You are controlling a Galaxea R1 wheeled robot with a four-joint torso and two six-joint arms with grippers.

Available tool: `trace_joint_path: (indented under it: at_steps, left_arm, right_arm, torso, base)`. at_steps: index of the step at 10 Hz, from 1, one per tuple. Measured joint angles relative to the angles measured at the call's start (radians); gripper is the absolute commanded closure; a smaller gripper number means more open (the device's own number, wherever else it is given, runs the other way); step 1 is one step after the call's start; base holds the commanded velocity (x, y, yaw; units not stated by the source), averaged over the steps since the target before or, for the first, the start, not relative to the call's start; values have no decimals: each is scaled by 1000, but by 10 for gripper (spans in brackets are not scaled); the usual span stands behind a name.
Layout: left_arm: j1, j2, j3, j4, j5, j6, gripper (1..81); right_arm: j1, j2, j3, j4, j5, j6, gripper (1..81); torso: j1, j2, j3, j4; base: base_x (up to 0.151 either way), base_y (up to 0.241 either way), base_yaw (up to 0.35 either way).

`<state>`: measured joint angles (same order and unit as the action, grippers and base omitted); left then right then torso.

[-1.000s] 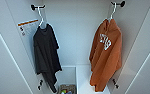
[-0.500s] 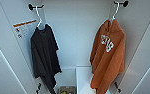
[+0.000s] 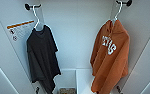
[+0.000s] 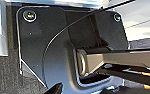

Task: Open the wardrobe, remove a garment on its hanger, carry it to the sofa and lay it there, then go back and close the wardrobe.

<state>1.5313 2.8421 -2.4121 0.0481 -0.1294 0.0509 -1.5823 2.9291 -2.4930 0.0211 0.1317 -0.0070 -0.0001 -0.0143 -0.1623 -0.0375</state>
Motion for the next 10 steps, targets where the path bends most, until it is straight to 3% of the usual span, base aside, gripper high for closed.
trace_joint_path:
  at_steps: [7,10]
  left_arm:
    - [-1,2,2,0,1,0,10]
    - [-7,0,1,0,-2,0,10]
  right_arm:
    - [2,1,0,0,0,0,10]
    - [17,3,0,1,3,0,10]
  torso:
    - [0,0,0,0]
    - [1,0,0,0]
  base:
    - [79,-19,0]
    - [0,0,0]
